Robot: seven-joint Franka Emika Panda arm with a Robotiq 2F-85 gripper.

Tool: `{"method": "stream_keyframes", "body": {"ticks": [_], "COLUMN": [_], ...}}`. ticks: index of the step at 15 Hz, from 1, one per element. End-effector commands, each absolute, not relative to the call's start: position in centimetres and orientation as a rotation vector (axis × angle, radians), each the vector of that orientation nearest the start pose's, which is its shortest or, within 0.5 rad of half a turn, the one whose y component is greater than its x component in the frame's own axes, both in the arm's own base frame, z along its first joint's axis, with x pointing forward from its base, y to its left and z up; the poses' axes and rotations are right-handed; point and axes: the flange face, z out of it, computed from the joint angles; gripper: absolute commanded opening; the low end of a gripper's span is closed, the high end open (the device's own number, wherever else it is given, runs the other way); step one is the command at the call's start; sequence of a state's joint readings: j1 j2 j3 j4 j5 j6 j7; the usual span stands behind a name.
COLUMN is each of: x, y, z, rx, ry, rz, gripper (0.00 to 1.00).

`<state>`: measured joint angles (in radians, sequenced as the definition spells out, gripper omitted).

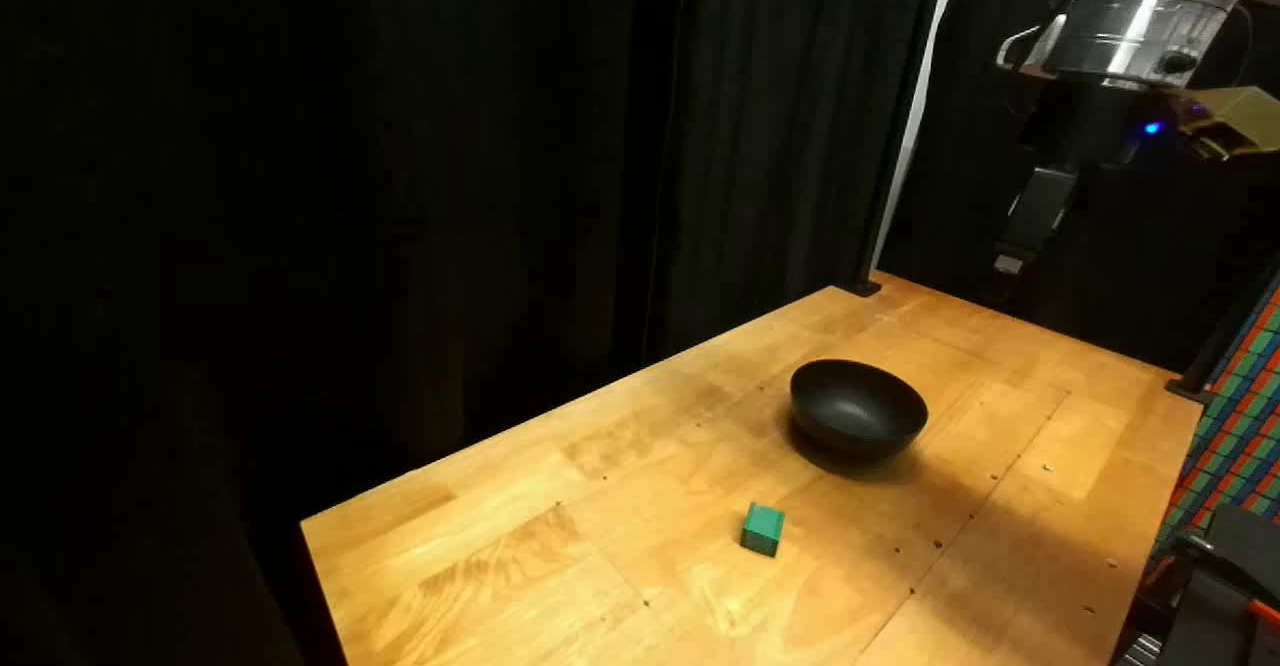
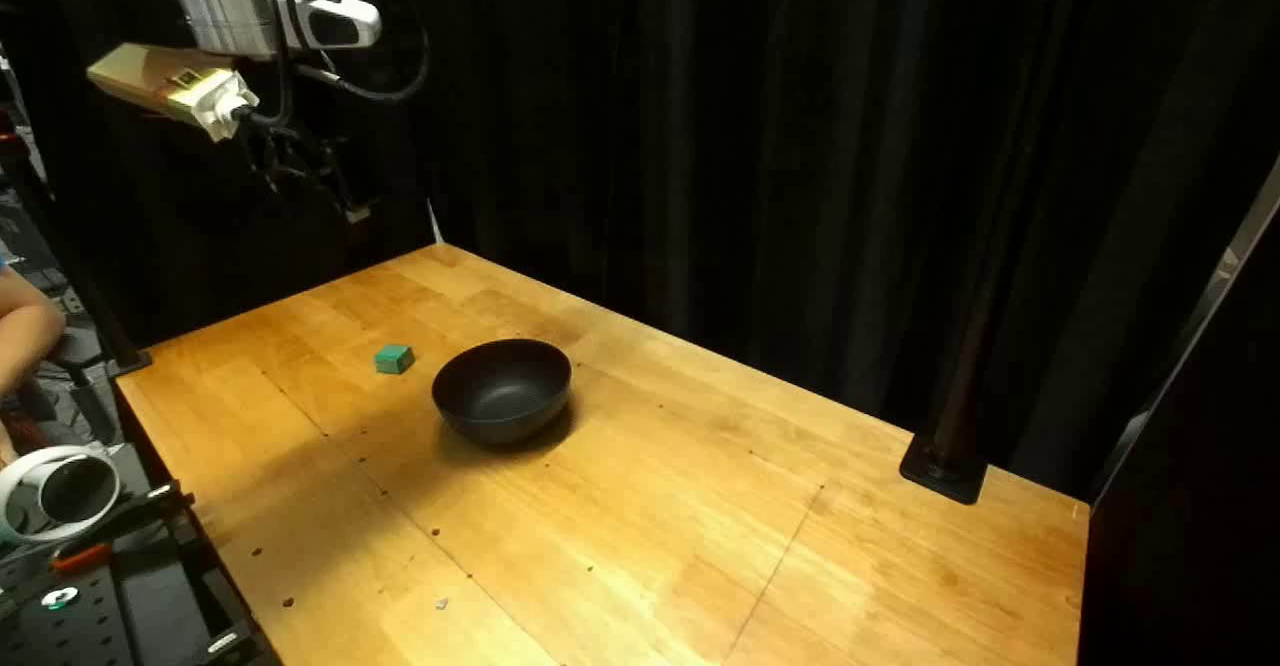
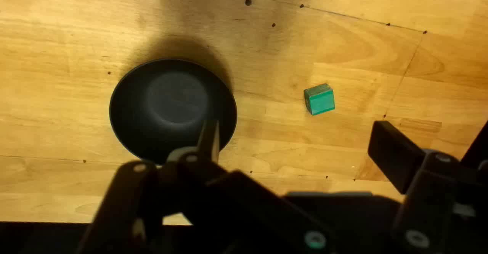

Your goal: Put the green cube in the black bowl

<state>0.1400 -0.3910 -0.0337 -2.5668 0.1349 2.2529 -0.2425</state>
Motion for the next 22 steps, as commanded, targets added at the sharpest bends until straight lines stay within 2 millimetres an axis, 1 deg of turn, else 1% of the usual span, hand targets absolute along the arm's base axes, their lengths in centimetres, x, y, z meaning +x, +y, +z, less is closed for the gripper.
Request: {"method": "stream_keyframes", "body": {"ticks": [1,3,6,7,10,13,14,16,19,20,22], "x": [41.3,41.5,41.5,41.7,41.6,41.3,41.2,41.2,41.8,42.2,43.2], "y": [4.8,4.8,4.8,6.0,10.8,16.2,18.0,20.9,24.2,25.0,26.0], "z": [40.8,41.2,41.3,40.8,38.0,34.7,33.4,31.1,27.6,26.3,23.8], "rx": [-2.996,-2.996,-2.996,-3.017,-3.011,-2.989,-2.988,-2.976,-2.951,-2.947,-2.948], "ry": [-0.406,-0.407,-0.407,-0.424,-0.547,-0.666,-0.701,-0.754,-0.789,-0.800,-0.822], "rz": [-0.132,-0.146,-0.148,-0.129,-0.062,-0.008,-0.013,-0.038,-0.112,-0.146,-0.183], "gripper": [1.00,1.00,1.00,1.00,1.00,1.00,1.00,1.00,1.00,1.00,1.00]}}
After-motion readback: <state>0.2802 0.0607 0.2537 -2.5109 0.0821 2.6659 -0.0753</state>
